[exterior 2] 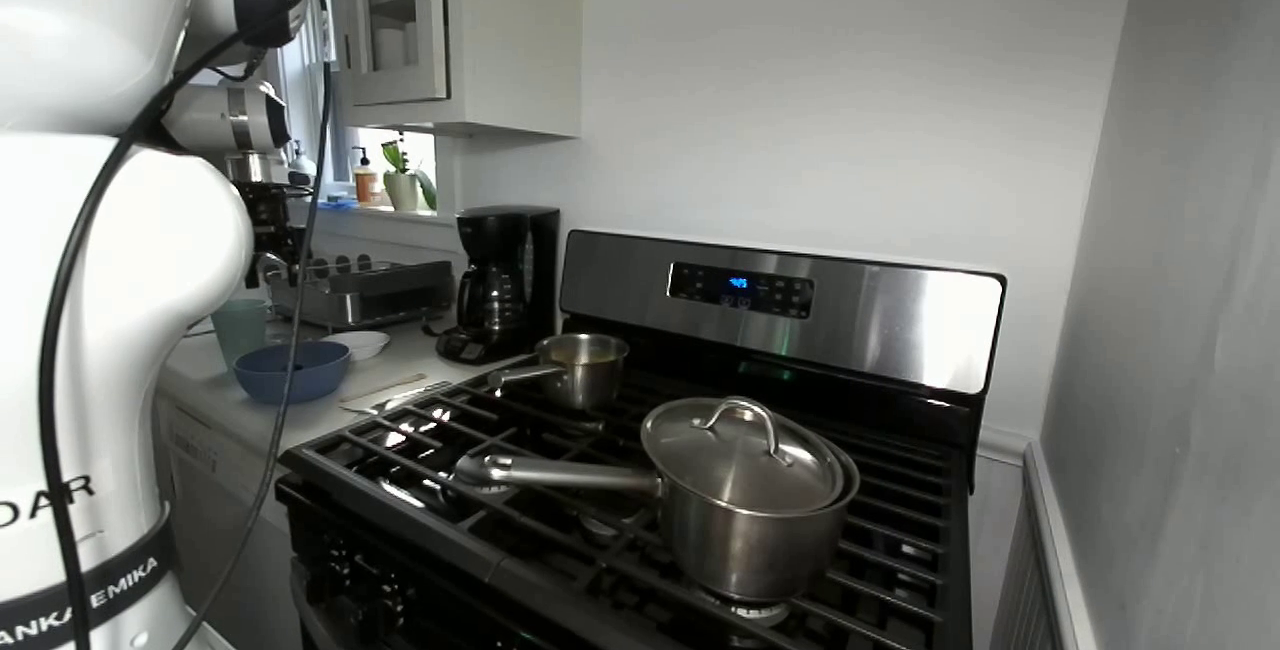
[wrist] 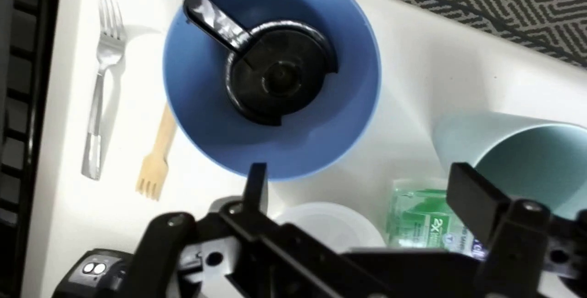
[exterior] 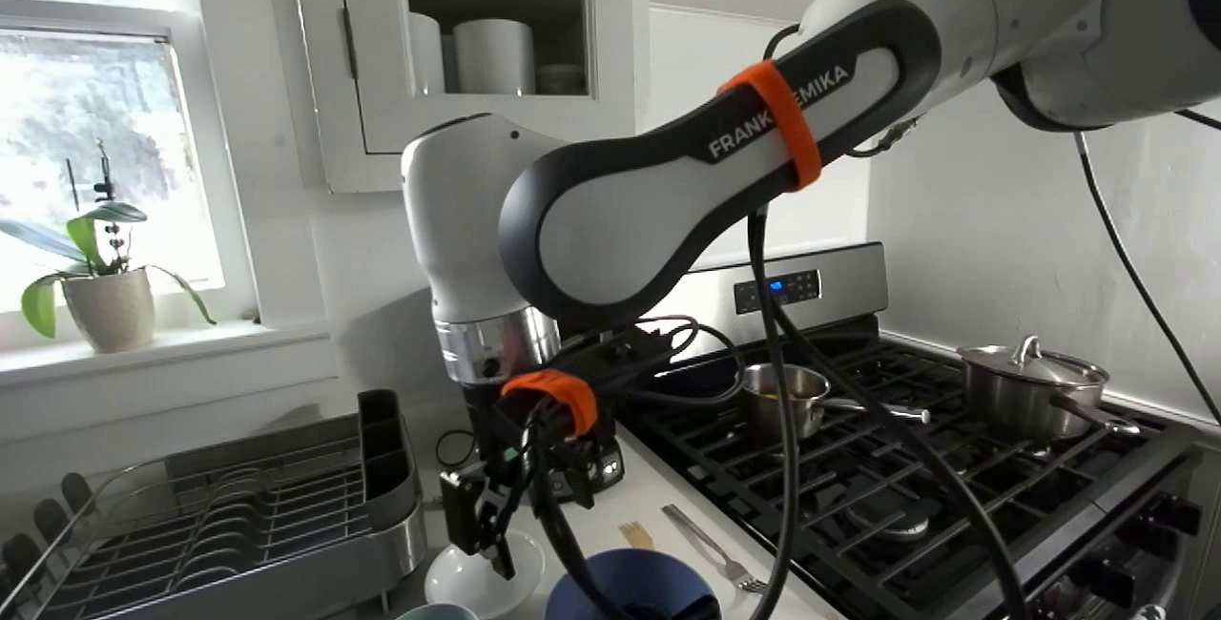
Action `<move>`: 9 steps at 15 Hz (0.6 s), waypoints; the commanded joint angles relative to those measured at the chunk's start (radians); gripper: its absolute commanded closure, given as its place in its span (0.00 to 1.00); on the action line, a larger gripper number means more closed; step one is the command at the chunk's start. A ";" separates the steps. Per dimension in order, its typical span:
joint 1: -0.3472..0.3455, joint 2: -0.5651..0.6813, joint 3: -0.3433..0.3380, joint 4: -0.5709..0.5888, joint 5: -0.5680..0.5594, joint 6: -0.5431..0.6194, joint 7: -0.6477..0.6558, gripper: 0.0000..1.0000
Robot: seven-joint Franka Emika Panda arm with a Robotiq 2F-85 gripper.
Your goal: Pour the liquid from the grey cup into the small pot on the left back of the stove
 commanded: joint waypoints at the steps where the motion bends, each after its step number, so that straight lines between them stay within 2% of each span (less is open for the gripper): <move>1: 0.048 0.073 -0.048 0.086 -0.004 0.079 -0.066 0.00; 9: 0.075 0.168 -0.082 0.147 0.041 0.192 -0.171 0.00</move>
